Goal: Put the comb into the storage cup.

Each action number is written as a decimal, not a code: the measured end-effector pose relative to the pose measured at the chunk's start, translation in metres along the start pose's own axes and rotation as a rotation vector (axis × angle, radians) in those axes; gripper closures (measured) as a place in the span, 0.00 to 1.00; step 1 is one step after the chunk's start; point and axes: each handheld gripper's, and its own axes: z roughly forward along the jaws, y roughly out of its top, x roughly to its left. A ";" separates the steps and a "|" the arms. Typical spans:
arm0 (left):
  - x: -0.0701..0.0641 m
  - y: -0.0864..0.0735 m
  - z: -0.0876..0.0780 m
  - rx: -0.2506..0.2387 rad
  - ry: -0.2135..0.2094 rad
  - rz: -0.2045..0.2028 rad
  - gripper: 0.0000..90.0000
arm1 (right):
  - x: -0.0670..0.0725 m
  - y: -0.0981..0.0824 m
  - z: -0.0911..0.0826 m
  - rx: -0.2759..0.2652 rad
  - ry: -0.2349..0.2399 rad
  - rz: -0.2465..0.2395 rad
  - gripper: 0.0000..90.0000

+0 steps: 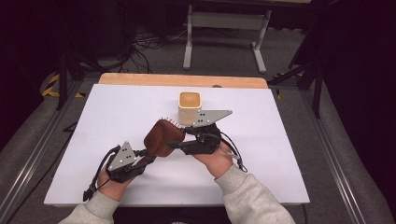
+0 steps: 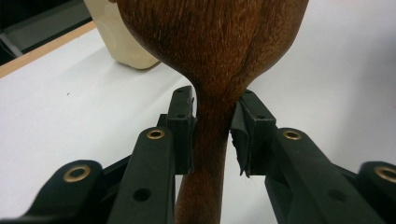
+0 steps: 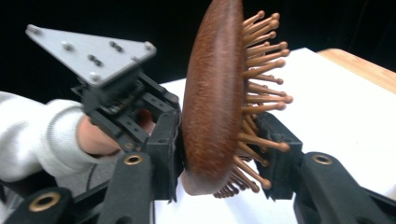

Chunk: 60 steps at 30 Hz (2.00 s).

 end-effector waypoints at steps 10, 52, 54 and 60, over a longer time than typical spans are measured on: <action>0.001 0.000 -0.002 -0.033 -0.013 -0.012 0.77 | 0.012 0.009 0.001 -0.005 0.016 -0.055 0.68; 0.052 -0.031 -0.025 -0.134 0.014 -0.141 0.03 | 0.000 0.072 -0.040 -0.066 -0.100 -0.145 0.68; 0.054 -0.032 -0.026 -0.136 0.026 -0.138 0.03 | -0.002 0.076 -0.043 -0.064 -0.114 -0.150 0.68; 0.058 -0.035 -0.030 -0.138 0.049 -0.135 0.03 | -0.010 0.083 -0.050 -0.073 -0.153 -0.148 0.68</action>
